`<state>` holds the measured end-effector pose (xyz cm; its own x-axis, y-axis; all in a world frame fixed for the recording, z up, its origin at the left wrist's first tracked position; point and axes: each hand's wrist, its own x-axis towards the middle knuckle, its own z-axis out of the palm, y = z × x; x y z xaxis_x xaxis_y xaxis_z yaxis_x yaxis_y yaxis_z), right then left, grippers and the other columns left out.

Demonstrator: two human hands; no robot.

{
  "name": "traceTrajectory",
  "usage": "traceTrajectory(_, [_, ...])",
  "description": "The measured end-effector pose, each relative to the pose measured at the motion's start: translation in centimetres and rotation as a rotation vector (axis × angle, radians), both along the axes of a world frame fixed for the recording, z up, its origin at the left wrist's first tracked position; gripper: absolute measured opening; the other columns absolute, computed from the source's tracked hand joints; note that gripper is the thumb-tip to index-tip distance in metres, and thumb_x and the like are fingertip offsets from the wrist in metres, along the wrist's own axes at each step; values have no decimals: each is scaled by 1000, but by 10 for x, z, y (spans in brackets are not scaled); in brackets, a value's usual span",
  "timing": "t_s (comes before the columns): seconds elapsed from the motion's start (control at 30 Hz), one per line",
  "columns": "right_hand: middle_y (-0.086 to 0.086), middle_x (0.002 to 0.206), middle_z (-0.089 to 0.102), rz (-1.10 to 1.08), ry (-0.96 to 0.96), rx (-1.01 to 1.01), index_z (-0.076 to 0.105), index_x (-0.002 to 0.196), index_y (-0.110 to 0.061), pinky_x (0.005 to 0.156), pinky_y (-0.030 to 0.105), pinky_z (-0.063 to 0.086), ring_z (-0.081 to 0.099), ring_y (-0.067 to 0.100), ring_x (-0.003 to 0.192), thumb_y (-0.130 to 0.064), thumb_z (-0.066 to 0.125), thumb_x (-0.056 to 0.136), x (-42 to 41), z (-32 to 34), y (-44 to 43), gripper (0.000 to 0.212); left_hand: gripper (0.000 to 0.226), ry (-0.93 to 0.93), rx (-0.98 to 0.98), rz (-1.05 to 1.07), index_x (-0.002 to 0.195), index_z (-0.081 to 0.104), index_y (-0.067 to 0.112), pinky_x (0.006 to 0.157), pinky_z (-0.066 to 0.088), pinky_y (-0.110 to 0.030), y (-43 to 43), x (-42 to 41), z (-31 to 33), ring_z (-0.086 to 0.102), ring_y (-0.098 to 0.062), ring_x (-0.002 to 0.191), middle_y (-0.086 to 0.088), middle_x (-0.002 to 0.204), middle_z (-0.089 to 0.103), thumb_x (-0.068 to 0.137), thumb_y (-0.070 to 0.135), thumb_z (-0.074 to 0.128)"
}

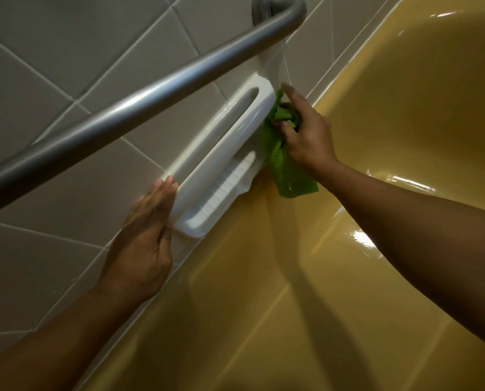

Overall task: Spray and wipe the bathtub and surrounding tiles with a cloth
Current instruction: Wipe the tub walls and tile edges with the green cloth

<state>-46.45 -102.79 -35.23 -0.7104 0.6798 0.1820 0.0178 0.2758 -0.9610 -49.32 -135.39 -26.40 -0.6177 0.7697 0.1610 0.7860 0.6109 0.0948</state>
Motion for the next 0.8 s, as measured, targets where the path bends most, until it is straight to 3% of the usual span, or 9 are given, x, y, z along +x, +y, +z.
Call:
traceTrajectory(0.1, [-9, 126, 66, -72, 96, 30, 62, 138, -27, 104, 28, 50, 59, 7, 112, -22, 62, 99, -1, 7, 6, 40, 59, 6, 10, -7, 161, 28, 20, 127, 20, -36, 0, -1, -1, 18, -8, 156, 7, 166, 27, 102, 18, 37])
traceTrajectory(0.17, [-12, 119, 68, -140, 148, 3, 67, 132, -24, 99, 28, 52, 62, 5, 107, -24, 63, 98, -2, 11, 17, 34, 60, 19, 21, -30, 161, 29, 19, 127, 18, -33, 0, -1, -1, 19, -9, 155, 7, 165, 28, 102, 15, 39])
traceTrajectory(0.23, [-11, 121, 69, -141, 134, -34, 66, 133, -25, 100, 30, 53, 63, 6, 110, -27, 63, 98, -4, 17, 28, 36, 61, 25, 24, -33, 161, 29, 18, 127, 16, -29, 0, 0, -1, 20, -9, 155, 6, 165, 28, 101, 13, 40])
traceTrajectory(0.4, [-6, 130, 64, 100, -49, -92, 59, 141, -26, 107, 36, 48, 58, 14, 118, -23, 61, 100, -11, 2, 12, 41, 60, 25, 32, -6, 160, 30, 17, 127, 16, -31, 3, 1, -4, 21, -10, 155, 3, 165, 31, 101, 15, 38])
traceTrajectory(0.57, [-5, 137, 63, 45, -48, -144, 54, 146, -29, 107, 37, 50, 59, 14, 122, -21, 59, 101, -11, -32, 1, 46, 59, 60, 78, -12, 158, 35, 13, 127, 18, -33, 5, 2, -6, 25, -13, 154, 1, 163, 34, 99, 12, 40])
traceTrajectory(0.8, [-6, 133, 65, -7, 2, -375, 56, 143, -32, 102, 40, 54, 62, 15, 118, -22, 59, 98, -15, -41, -14, 46, 58, 69, 78, -3, 158, 35, 12, 126, 23, -44, 5, 1, -11, 25, -15, 154, 0, 164, 34, 100, 11, 40])
